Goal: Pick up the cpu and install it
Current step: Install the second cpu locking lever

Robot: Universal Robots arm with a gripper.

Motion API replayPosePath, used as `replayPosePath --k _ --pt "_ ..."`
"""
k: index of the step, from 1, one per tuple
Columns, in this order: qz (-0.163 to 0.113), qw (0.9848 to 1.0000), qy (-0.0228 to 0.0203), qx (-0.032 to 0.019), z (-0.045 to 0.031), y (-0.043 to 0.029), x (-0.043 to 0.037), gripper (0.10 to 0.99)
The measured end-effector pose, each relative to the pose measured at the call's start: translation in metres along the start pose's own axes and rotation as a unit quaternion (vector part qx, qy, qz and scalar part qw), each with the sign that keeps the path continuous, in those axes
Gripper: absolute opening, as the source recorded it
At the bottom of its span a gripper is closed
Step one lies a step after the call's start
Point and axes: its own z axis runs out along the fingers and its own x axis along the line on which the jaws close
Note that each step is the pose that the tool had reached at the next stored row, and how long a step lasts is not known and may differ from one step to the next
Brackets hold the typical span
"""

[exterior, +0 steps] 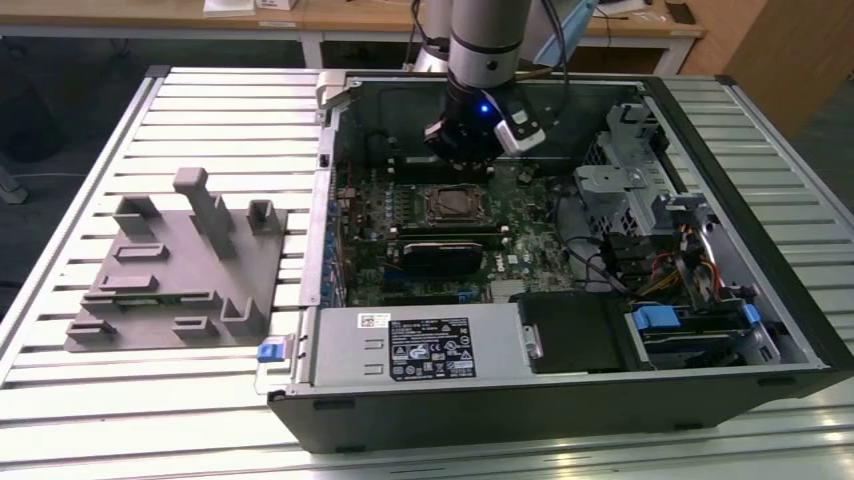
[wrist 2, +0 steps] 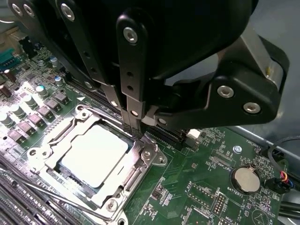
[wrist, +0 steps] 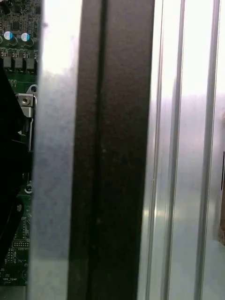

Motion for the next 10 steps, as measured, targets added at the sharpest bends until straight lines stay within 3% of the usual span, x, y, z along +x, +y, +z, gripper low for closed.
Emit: replayPosePath --k 10 --pt "0.0 1.0 0.0 0.0 0.0 -0.0024 -0.001 0.106"
